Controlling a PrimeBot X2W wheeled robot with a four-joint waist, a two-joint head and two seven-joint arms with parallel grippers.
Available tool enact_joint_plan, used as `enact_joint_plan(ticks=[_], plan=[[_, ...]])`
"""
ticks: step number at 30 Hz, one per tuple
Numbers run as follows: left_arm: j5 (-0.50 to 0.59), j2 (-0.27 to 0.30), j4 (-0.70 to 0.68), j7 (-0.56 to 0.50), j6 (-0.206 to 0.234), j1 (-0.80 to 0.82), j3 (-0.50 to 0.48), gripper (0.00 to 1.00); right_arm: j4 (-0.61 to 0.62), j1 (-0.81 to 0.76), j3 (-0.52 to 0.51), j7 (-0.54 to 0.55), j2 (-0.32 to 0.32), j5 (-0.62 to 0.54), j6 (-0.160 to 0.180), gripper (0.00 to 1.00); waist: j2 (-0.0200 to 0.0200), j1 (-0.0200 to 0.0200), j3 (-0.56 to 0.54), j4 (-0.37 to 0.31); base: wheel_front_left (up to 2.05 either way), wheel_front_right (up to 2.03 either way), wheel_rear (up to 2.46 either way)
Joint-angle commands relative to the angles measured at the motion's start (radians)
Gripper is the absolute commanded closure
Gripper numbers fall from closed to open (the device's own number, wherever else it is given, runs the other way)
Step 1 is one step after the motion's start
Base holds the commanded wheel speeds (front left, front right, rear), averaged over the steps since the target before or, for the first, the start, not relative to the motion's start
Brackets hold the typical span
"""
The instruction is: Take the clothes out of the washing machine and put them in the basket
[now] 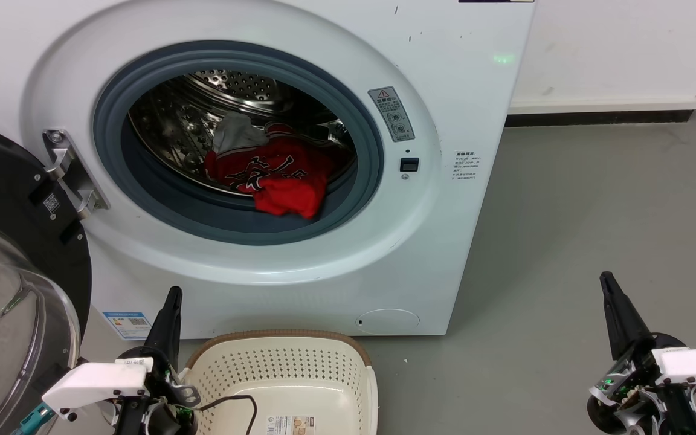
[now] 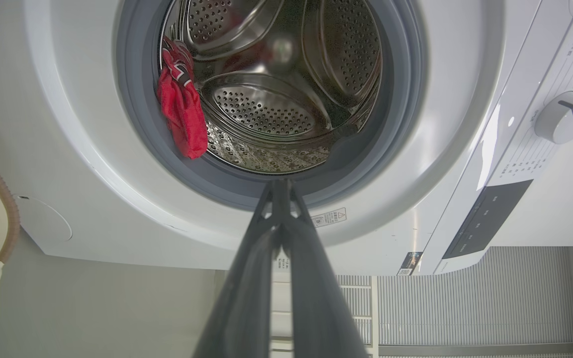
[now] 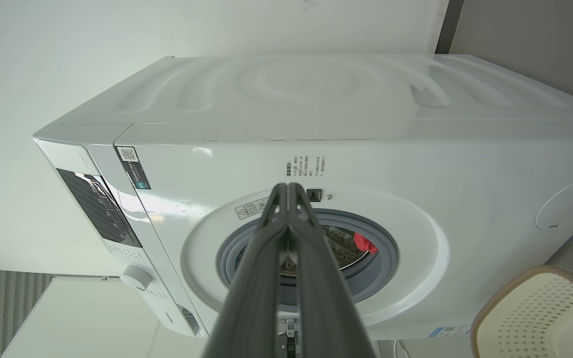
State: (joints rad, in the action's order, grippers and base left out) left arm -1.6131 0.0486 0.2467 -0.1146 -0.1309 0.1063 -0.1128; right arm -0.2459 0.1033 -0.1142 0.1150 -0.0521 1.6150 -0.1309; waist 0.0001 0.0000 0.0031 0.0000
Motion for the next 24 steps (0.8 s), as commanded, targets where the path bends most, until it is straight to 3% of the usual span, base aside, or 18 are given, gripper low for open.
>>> enact_joint_plan(ticks=[1,13,14,24], plan=[[0.000,0.003,-0.001,-0.002,-0.002,0.008,-0.002,1.00,-0.001,0.013,0.000,0.000,0.003,-0.004,0.000,1.00,-0.0001,0.0000,0.000,0.000,0.00,0.00,0.00],[0.000,0.003,-0.001,-0.002,-0.002,0.008,-0.002,1.00,-0.001,0.013,0.000,0.000,0.003,-0.004,0.000,1.00,-0.0001,0.0000,0.000,0.000,0.00,0.00,0.00],[0.000,0.000,0.000,0.000,0.000,0.000,0.000,0.00,0.000,0.000,0.000,0.000,0.000,0.000,0.000,0.00,-0.0001,0.0000,0.000,0.000,0.00,0.00,0.00],[0.057,-0.003,-0.002,0.036,0.003,-0.036,-0.005,0.00,-0.008,-0.039,0.003,-0.035,0.001,-0.043,0.000,0.00,-0.0001,0.0000,0.001,0.000,0.00,0.00,0.00]])
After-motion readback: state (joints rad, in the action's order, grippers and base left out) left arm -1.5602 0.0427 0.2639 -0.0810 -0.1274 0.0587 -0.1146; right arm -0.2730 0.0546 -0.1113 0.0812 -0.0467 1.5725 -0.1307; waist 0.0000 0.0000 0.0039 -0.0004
